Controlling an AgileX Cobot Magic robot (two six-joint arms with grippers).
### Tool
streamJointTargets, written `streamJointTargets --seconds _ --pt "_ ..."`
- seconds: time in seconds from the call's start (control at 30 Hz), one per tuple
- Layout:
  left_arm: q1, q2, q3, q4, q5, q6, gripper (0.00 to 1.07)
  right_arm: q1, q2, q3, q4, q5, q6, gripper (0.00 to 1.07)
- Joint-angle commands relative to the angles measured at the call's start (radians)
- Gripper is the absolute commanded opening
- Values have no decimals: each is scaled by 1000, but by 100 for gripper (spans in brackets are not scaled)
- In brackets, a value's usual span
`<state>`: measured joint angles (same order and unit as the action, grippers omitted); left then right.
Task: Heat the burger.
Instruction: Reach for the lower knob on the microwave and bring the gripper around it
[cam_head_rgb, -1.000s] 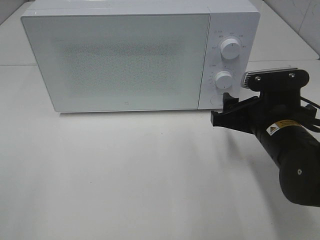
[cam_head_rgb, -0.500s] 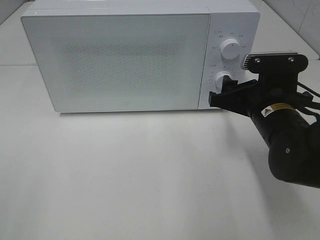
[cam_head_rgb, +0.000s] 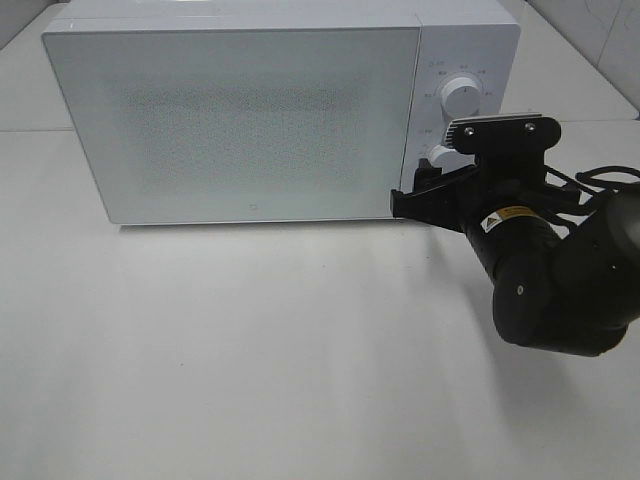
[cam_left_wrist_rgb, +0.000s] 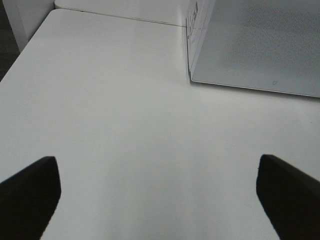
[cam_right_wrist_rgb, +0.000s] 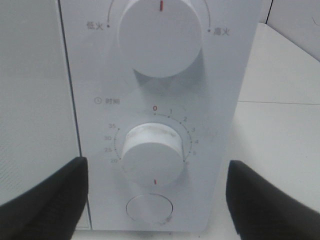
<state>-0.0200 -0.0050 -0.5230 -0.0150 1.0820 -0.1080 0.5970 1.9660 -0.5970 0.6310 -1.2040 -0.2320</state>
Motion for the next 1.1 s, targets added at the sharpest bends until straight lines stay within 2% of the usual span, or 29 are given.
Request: streamJointTargets --seconds 0.03,0.5,1.1 --pt "4 -24 3 0 -14 -1 100 -16 17 -25 -15 -116 1 74" --pt "4 -18 3 1 -14 -1 100 -50 95 -120 -62 -86 1 74" --pt "4 -18 3 3 -14 -1 100 -62 126 -160 -86 -83 0 74"
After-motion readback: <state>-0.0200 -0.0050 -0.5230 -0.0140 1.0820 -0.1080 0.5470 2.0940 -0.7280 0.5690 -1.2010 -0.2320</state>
